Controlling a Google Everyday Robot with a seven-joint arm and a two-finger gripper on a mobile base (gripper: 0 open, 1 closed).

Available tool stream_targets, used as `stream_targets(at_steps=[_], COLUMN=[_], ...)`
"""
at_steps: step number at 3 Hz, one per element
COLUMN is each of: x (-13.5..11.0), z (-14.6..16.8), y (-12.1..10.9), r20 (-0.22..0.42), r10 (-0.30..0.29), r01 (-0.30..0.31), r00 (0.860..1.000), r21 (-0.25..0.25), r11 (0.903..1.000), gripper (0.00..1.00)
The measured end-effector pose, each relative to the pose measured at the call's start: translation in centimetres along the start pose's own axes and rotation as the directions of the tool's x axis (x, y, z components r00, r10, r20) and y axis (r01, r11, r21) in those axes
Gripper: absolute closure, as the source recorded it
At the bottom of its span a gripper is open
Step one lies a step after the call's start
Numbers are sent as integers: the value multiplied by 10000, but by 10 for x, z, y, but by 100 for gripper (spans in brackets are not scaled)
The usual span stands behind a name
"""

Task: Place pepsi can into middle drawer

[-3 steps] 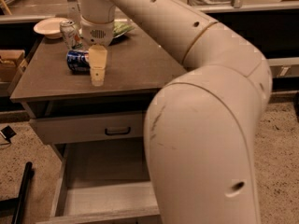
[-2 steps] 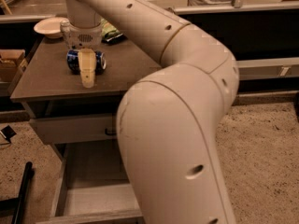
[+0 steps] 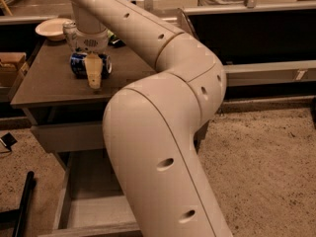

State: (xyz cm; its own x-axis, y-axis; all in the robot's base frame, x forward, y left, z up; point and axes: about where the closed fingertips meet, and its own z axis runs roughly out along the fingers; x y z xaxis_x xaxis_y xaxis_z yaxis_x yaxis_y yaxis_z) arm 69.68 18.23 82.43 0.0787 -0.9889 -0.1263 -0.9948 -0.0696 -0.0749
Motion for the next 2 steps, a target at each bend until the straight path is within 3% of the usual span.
stream_targets(at_steps=[1, 2], x=[0, -1], z=[5, -8], y=[-4, 4], r20=[150, 1433], r10=[28, -313], r01=[-29, 348], r00=[9999, 9892], r21=[37, -218], r11=[10000, 9992], gripper=[46, 70])
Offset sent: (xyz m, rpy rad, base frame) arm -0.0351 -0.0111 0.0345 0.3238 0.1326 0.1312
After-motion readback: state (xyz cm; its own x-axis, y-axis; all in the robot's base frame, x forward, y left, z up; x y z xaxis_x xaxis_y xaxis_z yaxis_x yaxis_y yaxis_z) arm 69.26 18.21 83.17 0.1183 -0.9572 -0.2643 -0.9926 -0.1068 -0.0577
